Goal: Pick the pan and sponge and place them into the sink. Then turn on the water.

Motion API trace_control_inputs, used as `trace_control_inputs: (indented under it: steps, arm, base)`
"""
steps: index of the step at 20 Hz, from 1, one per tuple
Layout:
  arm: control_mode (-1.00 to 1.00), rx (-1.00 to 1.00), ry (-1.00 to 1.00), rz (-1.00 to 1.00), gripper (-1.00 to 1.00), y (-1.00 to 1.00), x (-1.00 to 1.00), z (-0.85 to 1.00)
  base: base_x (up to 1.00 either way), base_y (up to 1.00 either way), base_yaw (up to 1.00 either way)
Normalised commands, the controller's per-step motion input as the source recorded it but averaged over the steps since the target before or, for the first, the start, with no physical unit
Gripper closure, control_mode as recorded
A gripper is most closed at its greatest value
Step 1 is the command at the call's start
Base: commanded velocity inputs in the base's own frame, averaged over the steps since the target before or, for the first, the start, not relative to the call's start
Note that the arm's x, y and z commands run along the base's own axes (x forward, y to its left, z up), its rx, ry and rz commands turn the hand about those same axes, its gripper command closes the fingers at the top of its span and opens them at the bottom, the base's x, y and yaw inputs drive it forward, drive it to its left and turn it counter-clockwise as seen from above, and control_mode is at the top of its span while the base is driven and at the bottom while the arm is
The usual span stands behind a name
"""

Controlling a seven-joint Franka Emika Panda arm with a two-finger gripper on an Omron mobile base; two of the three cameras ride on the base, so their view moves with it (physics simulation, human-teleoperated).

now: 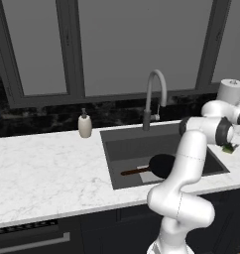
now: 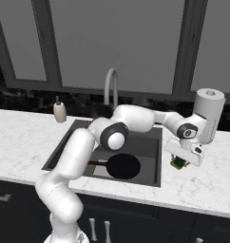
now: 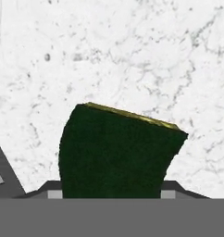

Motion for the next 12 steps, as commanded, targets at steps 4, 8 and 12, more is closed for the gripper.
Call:
trace_control_inputs:
  steps: [4, 8, 12]
  arm:
    - [-1.00, 0.00, -0.22, 0.15, 1.00, 0.99, -0.63, 0.18]
    - [-1.00, 0.00, -0.03, 0.28, 1.00, 1.00, -0.19, 0.46]
    - [-1.00, -0.01, 0.03, 0.40, 1.00, 1.00, 0.00, 0.45]
  base:
    - [0.00, 0.00, 0.00]
    - [0.00, 0.00, 0.00]
    - [0.00, 0.00, 0.00]
